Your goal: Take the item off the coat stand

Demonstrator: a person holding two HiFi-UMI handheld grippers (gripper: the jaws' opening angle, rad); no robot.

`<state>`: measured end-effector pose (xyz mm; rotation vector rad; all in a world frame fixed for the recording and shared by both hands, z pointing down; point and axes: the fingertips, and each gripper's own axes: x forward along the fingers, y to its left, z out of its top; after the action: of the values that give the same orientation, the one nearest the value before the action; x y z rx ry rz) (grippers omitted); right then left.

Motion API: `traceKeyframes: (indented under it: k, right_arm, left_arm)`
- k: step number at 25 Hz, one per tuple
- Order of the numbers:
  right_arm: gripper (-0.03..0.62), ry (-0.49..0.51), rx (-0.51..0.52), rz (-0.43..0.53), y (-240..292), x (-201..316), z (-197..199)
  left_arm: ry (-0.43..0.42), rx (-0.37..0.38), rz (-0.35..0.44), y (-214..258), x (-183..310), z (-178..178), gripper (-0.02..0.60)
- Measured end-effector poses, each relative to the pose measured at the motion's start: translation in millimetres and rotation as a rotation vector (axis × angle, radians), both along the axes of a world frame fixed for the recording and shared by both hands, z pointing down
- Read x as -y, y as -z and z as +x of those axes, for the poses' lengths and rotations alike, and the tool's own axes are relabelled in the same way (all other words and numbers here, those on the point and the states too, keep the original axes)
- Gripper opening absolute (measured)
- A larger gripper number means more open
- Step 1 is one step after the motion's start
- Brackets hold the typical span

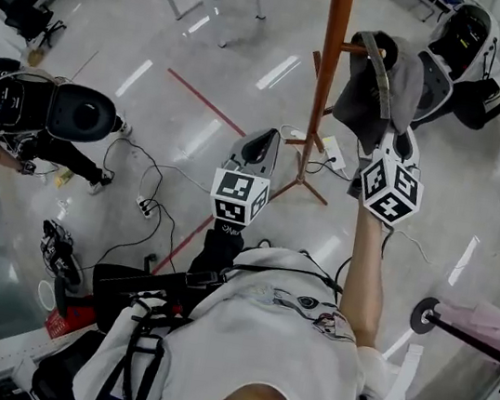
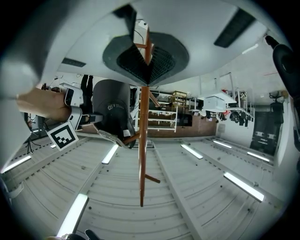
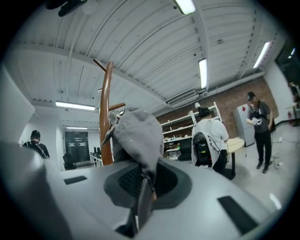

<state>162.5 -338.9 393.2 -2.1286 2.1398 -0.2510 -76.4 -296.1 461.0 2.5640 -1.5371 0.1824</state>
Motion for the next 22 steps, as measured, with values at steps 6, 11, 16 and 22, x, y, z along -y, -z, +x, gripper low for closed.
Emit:
traceKeyframes:
  k: [6, 11, 16, 22]
  right_arm:
    - [0.017, -0.05, -0.017, 0.045, 21, 5, 21]
    - [0.017, -0.093, -0.021, 0.065, 31, 13, 46]
    - [0.017, -0.133, -0.022, 0.062, 31, 8, 70]
    - [0.017, -0.16, -0.032, 0.034, 19, -13, 86]
  left_arm:
    - [-0.009, 0.002, 0.005, 3, 0, 6, 0.005]
    - [-0.011, 0.002, 0.015, 6, 0, 11, 0.005]
    - [0.003, 0.003, 0.02, 8, 0, 4, 0.005]
    - [0.013, -0.002, 0.033, 9, 1, -7, 0.005]
